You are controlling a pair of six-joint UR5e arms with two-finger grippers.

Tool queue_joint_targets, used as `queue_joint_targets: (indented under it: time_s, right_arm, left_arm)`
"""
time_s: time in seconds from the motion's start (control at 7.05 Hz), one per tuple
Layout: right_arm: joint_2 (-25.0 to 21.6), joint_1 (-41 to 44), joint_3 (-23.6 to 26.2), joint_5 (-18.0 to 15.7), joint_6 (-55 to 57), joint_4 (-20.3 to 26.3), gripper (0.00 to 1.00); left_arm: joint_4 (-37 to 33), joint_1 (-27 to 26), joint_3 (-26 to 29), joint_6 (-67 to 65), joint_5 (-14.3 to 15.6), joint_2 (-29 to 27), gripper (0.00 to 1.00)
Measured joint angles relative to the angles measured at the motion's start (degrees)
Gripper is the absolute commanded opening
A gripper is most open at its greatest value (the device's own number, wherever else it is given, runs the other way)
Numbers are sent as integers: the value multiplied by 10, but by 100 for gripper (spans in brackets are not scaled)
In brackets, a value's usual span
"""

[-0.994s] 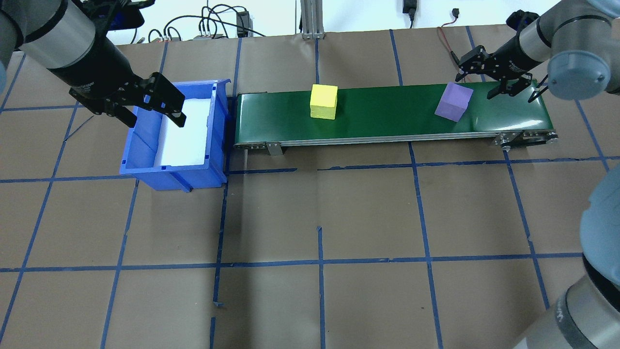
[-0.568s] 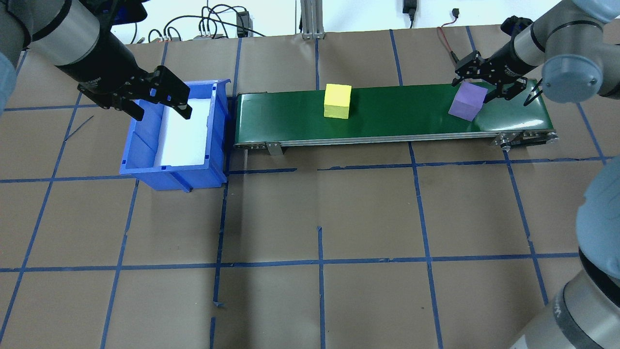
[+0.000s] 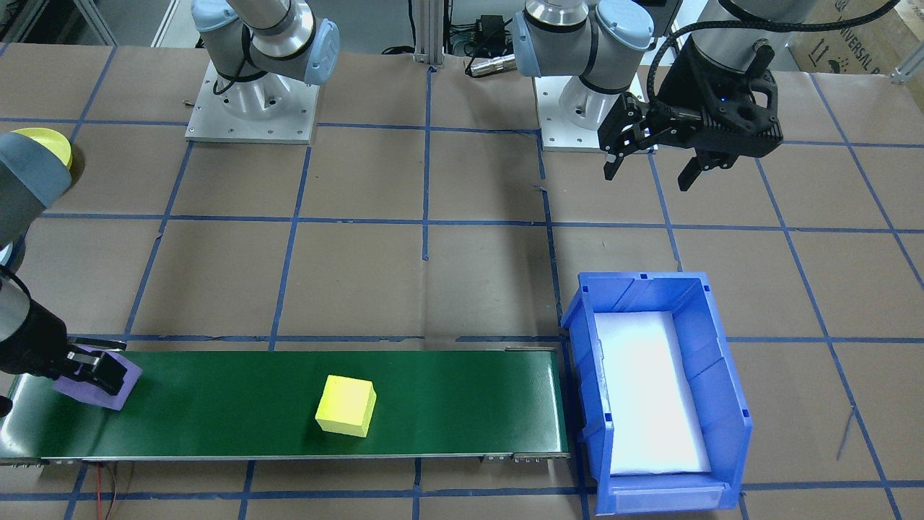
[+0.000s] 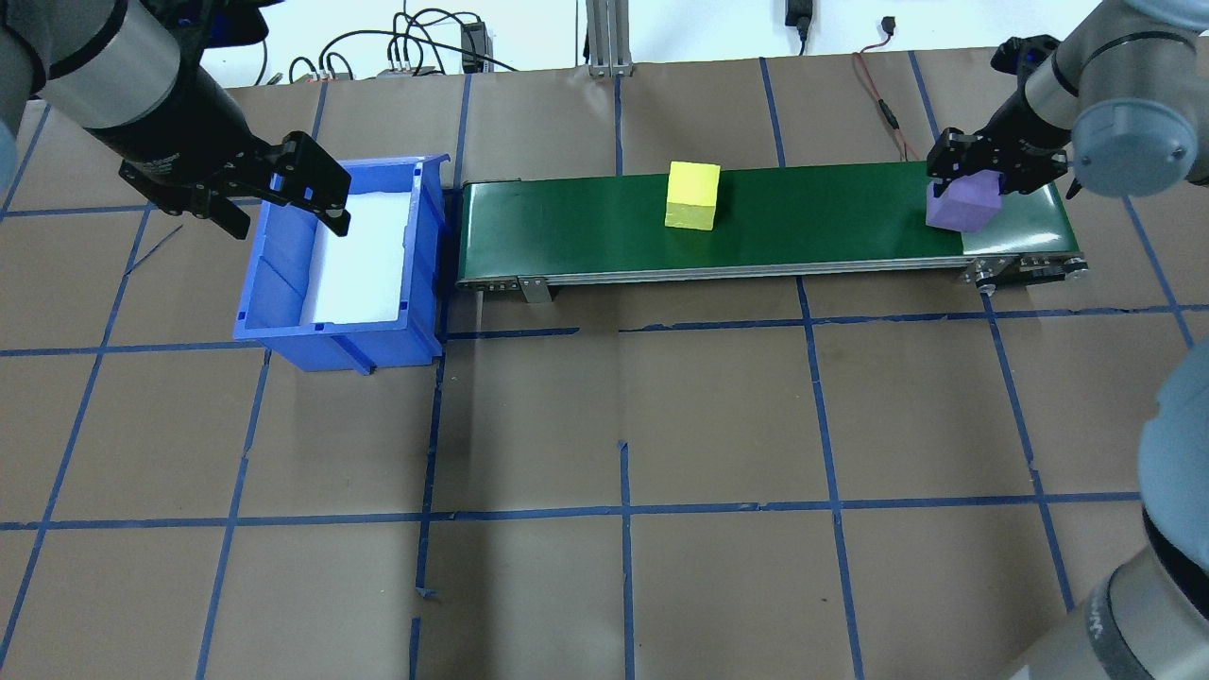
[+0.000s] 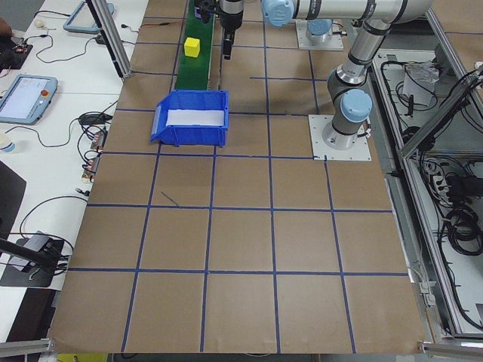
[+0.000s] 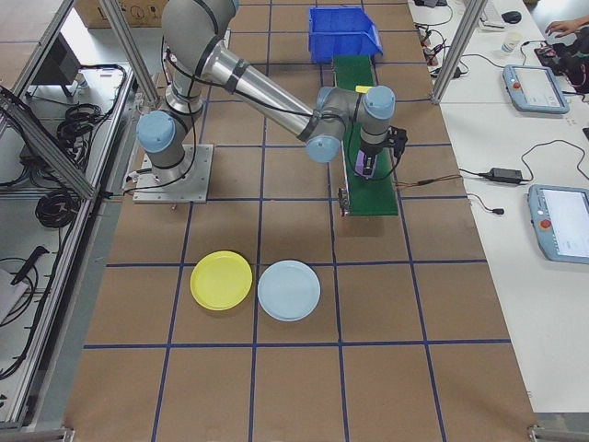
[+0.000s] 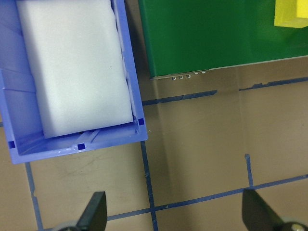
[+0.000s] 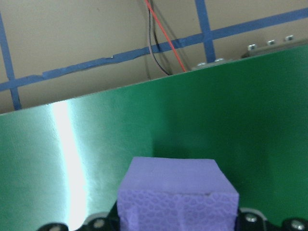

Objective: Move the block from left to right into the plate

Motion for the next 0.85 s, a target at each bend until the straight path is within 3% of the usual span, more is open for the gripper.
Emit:
queue_joint_targets:
  time_s: [0.14, 0.28, 0.57, 0.71, 0.85]
  right_arm:
    - [-28, -31, 7, -47, -55, 22, 23]
    - [-56, -98, 17, -70, -135, 44, 22]
    - [-84, -243, 41, -74, -324, 68, 22]
    - [-82, -303, 55, -68, -381, 65, 28]
    - [-70, -349, 64, -58, -411, 54, 46]
  left_arm:
    - [-2, 1, 0, -14, 12, 1, 100]
    - [-2, 3, -1, -4, 13, -1, 100]
    - [-4, 7, -2, 40, 16, -5, 100]
    - [-5, 8, -2, 49, 18, -6, 100]
    - [-5, 8, -2, 52, 20, -6, 100]
